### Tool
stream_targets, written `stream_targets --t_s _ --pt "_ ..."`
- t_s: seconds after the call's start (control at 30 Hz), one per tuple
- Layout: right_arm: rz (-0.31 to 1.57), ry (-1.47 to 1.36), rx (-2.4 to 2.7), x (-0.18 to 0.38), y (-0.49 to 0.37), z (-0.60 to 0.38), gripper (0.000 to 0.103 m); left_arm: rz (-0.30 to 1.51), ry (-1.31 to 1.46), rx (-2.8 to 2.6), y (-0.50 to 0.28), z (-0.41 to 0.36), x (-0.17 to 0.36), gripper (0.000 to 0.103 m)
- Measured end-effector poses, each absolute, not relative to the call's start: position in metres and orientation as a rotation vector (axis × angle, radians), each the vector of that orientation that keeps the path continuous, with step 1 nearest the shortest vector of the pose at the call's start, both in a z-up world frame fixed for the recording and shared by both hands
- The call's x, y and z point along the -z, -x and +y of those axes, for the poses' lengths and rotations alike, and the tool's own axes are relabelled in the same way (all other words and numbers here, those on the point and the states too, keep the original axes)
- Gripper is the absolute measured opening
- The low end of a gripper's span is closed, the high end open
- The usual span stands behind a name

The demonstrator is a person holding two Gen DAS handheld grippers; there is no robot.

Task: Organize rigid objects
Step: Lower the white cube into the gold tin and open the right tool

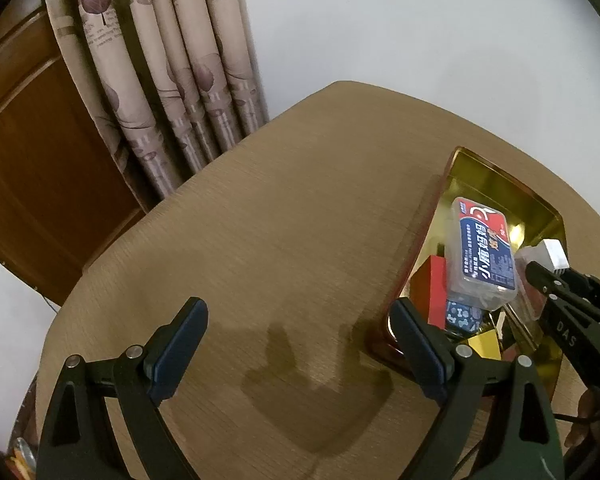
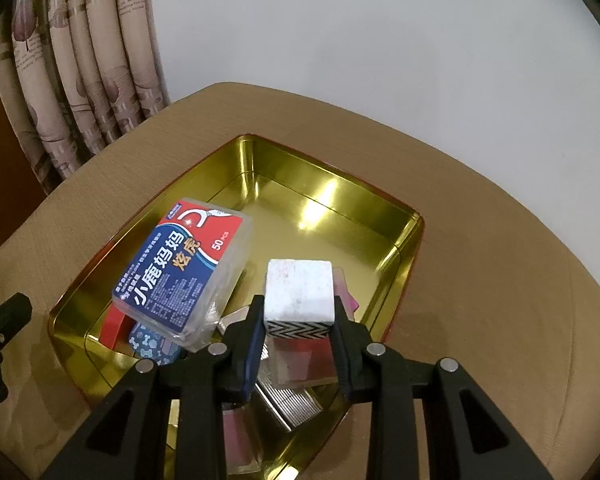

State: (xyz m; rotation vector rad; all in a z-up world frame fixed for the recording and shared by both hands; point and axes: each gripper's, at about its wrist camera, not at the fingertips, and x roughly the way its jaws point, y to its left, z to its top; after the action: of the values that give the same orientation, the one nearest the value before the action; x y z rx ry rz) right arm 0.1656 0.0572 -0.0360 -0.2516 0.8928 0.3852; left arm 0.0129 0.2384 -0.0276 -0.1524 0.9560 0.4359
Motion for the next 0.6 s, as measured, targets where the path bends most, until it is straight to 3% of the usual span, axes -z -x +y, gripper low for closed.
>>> stream_targets --t_s 0.17,0.3,0.6 --pt "0.892 0.252 -0.386 0.036 -0.166 0.055 0.04 0.953 0.148 -0.434 -0.013 0.236 0.028 0.091" --pt "0.876 0.253 -0.394 0.034 -0.163 0.05 0.053 0.953 0.143 -0.425 -0.013 0.235 0.027 0.091" --pt "0.844 0.23 -0.384 0.018 -0.142 0.032 0.057 0.953 0.116 -0.384 -0.013 0.226 0.026 0.091"
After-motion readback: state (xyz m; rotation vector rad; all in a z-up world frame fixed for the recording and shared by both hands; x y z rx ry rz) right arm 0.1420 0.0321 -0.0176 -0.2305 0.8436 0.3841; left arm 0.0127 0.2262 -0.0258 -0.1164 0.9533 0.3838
